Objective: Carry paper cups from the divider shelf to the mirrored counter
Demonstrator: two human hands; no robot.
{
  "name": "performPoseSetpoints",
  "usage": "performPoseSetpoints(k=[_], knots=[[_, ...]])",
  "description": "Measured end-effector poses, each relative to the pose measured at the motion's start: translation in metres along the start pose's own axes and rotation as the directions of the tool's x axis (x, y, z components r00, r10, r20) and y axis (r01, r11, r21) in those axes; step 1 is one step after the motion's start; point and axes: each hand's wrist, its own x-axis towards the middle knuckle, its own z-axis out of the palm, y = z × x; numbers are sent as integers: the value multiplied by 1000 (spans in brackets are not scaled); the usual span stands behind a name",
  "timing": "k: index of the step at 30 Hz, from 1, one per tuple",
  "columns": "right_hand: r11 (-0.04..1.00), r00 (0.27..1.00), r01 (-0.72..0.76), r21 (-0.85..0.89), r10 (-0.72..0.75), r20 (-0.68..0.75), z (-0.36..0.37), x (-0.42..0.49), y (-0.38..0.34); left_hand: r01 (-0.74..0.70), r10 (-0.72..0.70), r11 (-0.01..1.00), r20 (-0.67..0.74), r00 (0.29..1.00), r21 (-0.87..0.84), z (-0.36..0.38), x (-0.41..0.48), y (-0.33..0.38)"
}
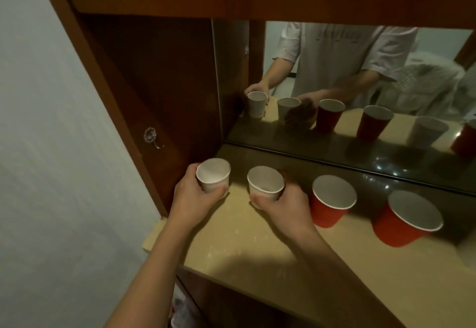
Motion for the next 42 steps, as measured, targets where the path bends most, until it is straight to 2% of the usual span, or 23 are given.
performPoseSetpoints(k=[5, 9, 13, 16, 19, 23, 27, 29, 39, 42], knots=[[999, 1000, -19, -46, 19, -1, 0, 1, -3, 11, -11, 999, 3, 1000, 45, -1, 1, -4], [996, 1000, -17, -83, 18, 8, 0, -2, -3, 2, -9, 997, 78, 997, 83, -8, -5, -3], [979, 1000, -19, -203, 18, -7, -3, -12, -1, -6, -10, 986, 95, 995, 166, -19, -18, 1], [954, 1000, -12, -298, 12, 0, -6, -25, -3, -24, -5, 959, 104, 995, 282, -30, -36, 0], [934, 999, 45, -354, -32, 41, -10, -42, -6, -125, 83, 888, 111, 990, 443, -41, -57, 1], [864, 989, 147, -482, -126, 77, -18, -71, -7, -252, 190, 766, 166, 968, 592, -50, -78, 5], [719, 957, 284, -634, -256, 139, -28, -95, -6, -337, 272, 632, 208, 940, 698, -48, -91, 13], [670, 947, 310, -674, -280, 157, -35, -103, -3, -351, 289, 597, 216, 933, 721, -45, -100, 17], [581, 937, 329, -745, -301, 179, -71, -125, 12, -286, 206, 587, 202, 957, 757, -39, -144, 31], [568, 934, 334, -752, -307, 184, -81, -131, 13, -266, 225, 588, 162, 961, 764, -39, -161, 37]])
